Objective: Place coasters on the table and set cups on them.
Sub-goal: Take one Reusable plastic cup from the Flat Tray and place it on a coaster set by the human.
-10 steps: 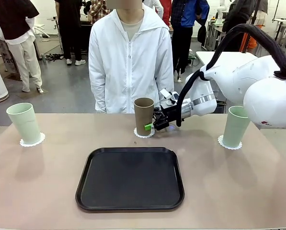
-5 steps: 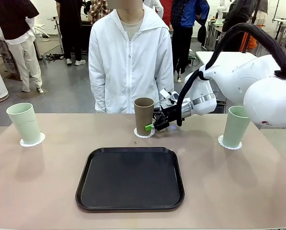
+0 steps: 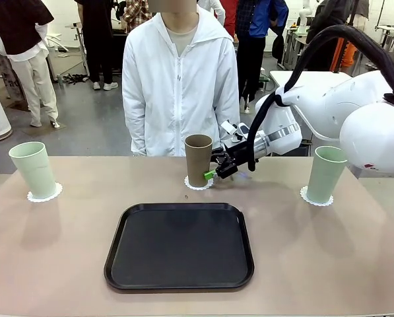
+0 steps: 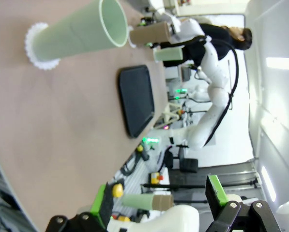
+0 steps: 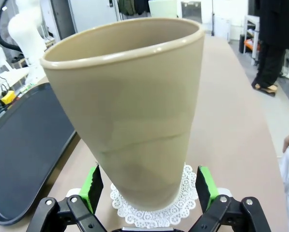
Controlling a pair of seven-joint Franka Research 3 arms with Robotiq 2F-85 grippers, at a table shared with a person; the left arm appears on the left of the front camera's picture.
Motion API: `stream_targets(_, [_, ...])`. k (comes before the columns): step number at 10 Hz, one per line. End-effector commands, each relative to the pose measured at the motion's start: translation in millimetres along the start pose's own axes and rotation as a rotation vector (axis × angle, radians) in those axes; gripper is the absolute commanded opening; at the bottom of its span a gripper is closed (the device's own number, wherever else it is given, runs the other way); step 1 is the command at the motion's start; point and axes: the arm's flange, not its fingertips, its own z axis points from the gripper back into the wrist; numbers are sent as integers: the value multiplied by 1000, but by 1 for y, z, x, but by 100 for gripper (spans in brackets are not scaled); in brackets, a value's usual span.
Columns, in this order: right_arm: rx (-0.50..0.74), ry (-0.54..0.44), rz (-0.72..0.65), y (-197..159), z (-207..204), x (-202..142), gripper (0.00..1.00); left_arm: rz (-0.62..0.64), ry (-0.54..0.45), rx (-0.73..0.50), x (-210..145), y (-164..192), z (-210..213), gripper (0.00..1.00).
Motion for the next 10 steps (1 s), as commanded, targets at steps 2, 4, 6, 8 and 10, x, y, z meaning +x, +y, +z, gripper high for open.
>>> stream_targets(2, [-55, 108, -44, 6, 18, 11, 100, 5, 0, 5, -1, -2, 0, 100])
stream_targets(4, [-133, 157, -76, 10, 36, 18, 100, 5, 0, 5, -1, -2, 0, 100])
stream_targets(6, [-366, 316, -232, 26, 61, 41, 100, 5, 0, 5, -1, -2, 0, 100])
stream_targets(8, [-568, 394, -333, 62, 75, 80, 100, 5, 0, 5, -1, -2, 0, 100])
stream_targets(10, [-730, 461, -454, 104, 79, 126, 100, 5, 0, 5, -1, -2, 0, 100])
